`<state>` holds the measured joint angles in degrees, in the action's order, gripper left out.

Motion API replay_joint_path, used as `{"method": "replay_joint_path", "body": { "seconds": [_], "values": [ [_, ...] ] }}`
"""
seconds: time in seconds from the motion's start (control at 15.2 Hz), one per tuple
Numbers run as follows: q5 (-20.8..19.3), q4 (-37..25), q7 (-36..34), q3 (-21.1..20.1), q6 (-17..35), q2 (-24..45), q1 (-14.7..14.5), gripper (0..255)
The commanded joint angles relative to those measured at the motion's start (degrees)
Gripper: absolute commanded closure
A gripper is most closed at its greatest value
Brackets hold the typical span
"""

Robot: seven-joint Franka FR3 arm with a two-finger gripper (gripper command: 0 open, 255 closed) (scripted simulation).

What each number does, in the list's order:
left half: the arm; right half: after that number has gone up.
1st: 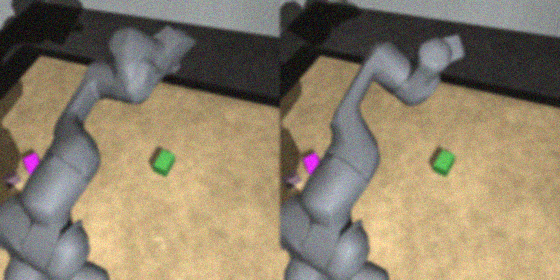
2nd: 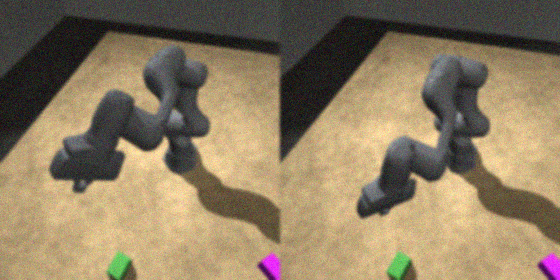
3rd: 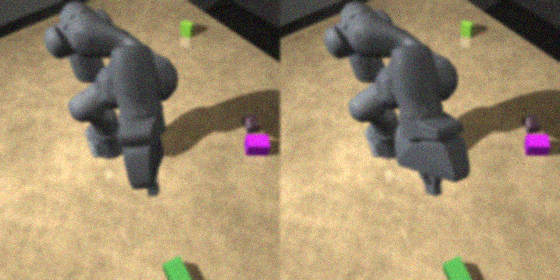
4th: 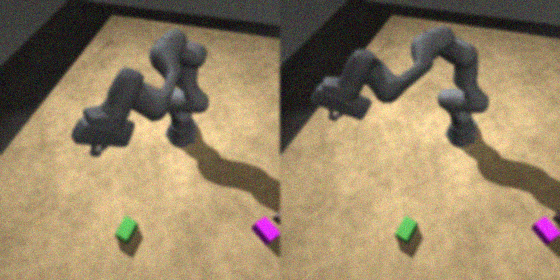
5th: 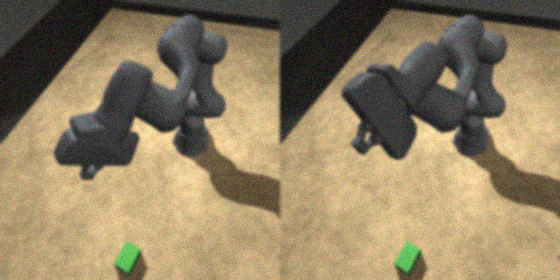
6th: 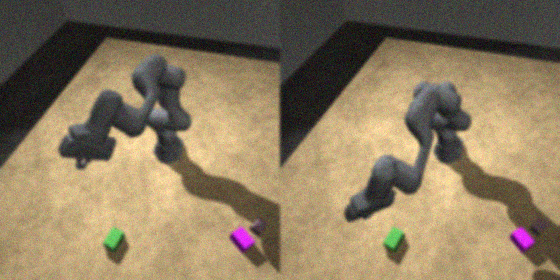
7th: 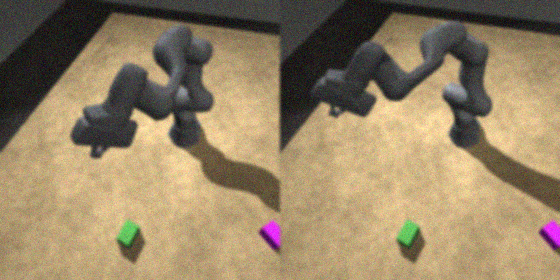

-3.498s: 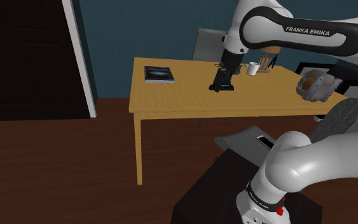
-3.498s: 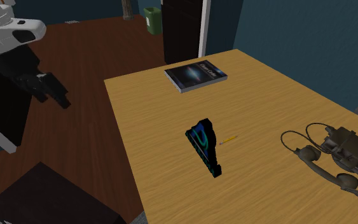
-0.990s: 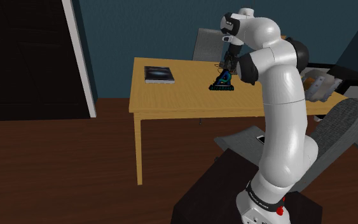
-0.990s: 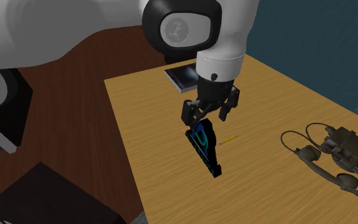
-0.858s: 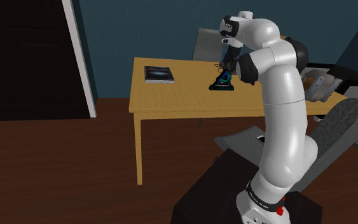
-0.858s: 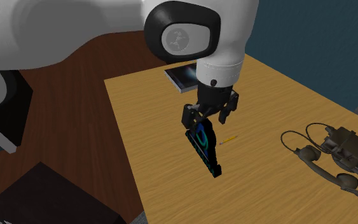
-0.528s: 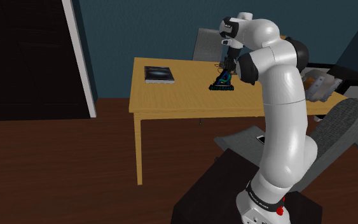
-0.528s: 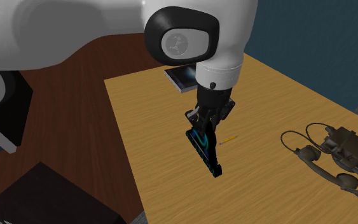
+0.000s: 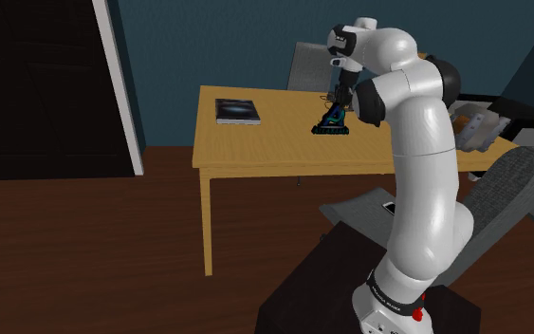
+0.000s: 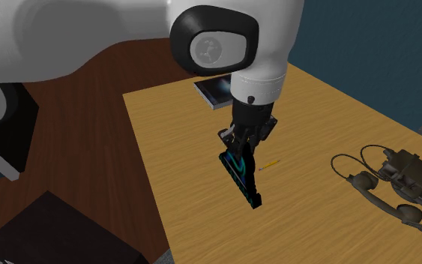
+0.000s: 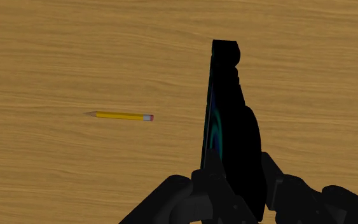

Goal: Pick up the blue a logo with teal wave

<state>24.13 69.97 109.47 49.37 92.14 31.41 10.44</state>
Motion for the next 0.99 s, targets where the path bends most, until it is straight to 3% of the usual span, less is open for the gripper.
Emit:
{"method": "replay_joint_path", "body": {
  "seconds": [0.0,0.46,0.92],
  "values": [
    [0.11,-1.67,-0.17,-0.06,-1.36,0.19,0.57,255],
    [1.24,-10.73,-0.92,-0.74,-8.09,1.94,4.22,255],
    [3.50,-22.47,-2.08,-2.21,-15.56,5.20,9.77,255]
  ]
}}
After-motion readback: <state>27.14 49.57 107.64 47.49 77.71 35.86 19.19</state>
